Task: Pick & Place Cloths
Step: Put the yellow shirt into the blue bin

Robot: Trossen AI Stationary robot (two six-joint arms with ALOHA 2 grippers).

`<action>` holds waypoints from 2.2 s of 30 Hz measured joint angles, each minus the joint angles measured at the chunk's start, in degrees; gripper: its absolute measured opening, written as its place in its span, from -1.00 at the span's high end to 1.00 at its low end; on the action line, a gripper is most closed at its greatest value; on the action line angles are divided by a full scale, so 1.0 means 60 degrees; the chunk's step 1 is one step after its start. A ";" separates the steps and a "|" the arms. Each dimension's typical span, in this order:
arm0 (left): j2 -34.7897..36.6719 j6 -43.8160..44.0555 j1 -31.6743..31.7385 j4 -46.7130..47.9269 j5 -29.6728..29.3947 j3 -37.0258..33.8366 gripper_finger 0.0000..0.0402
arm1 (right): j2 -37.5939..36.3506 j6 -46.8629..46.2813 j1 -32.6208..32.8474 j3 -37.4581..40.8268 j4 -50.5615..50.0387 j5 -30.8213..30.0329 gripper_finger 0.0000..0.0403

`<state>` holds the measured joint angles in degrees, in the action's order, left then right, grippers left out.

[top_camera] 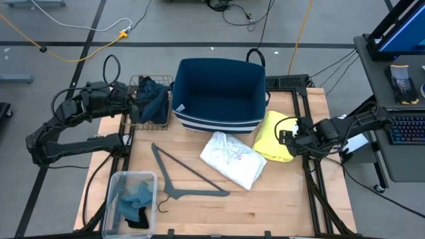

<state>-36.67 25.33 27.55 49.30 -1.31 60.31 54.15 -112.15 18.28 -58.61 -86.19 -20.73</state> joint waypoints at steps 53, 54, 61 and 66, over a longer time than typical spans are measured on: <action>-0.0001 0.0053 0.0000 0.0025 0.0446 0.0000 0.94 | 0.2176 0.2131 -0.3439 0.4085 0.5089 0.1050 -0.12; -0.0004 0.0054 0.0000 0.0025 0.0458 0.0000 0.93 | 0.2286 0.2095 -0.3435 0.4339 0.5522 0.1259 -0.12; 0.0000 0.0079 0.0000 0.0025 0.0461 0.0000 0.96 | 0.2392 0.1198 -0.3214 0.5574 0.6750 0.2046 -0.11; -0.0004 0.0119 0.0000 0.0025 0.0464 0.0000 0.97 | 0.2333 0.1012 -0.3048 0.5581 0.6779 0.2486 0.07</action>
<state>-36.69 26.04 27.55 49.45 1.48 60.31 68.15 -106.08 -0.01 -25.12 -45.52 -5.82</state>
